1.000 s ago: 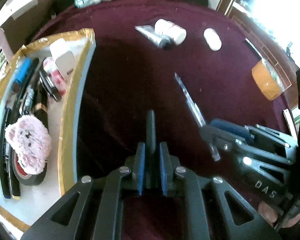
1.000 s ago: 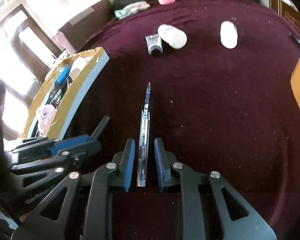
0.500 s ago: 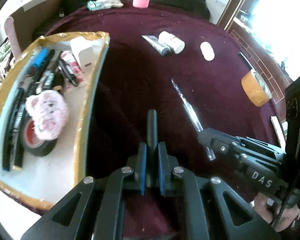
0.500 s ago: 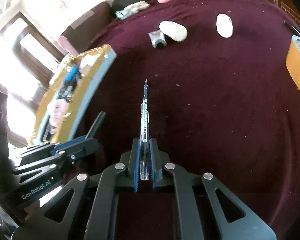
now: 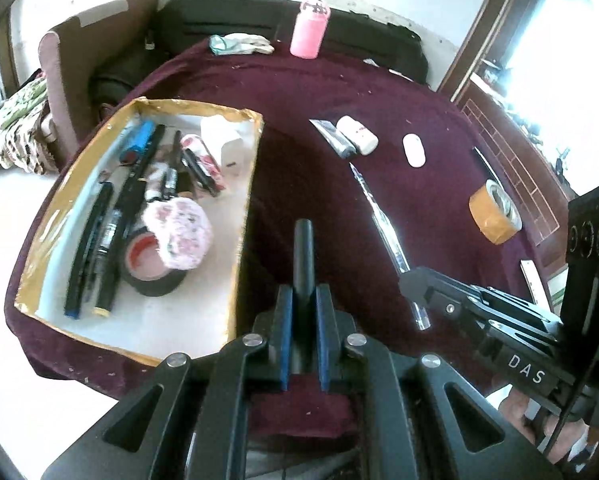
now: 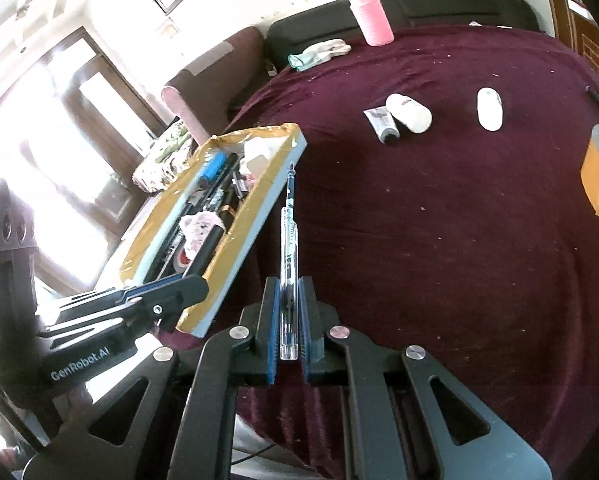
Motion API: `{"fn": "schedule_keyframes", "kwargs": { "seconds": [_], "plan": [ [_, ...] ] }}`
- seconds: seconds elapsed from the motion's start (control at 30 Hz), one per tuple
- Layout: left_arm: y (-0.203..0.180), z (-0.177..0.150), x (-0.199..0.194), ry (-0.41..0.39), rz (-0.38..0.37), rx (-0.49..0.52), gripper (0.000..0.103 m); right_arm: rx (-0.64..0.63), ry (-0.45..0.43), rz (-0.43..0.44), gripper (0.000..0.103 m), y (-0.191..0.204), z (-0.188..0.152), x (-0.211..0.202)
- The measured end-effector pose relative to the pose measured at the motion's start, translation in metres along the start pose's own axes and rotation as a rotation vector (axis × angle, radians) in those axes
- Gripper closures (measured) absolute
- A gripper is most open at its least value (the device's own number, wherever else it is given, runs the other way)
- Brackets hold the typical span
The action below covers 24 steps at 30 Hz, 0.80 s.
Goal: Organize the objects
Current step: 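Carry the clear pen with the right tool over the white tray, then lower the clear pen into the tray and open the right tool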
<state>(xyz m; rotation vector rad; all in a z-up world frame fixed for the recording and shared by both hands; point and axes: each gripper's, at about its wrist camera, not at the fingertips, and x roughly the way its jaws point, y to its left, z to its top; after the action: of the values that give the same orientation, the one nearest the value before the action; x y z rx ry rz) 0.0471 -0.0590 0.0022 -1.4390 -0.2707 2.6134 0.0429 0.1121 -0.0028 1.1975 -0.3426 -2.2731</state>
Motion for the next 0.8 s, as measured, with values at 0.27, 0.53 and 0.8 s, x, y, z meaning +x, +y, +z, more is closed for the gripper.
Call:
{"fn": "schedule_keyframes", "kwargs": {
  "seconds": [0.27, 0.53, 0.8],
  "plan": [
    [0.038, 0.019, -0.034, -0.029, -0.008, -0.100, 0.094, -0.009, -0.010, 0.049, 0.096, 0.022, 0.018, -0.010],
    [0.077, 0.037, -0.048, -0.071, 0.060, -0.168, 0.094, -0.049, -0.008, 0.116, 0.096, 0.051, 0.038, 0.004],
    [0.107, 0.065, -0.018, -0.038, 0.104, -0.192, 0.094, -0.064, 0.026, 0.150, 0.096, 0.063, 0.060, 0.041]
  ]
}}
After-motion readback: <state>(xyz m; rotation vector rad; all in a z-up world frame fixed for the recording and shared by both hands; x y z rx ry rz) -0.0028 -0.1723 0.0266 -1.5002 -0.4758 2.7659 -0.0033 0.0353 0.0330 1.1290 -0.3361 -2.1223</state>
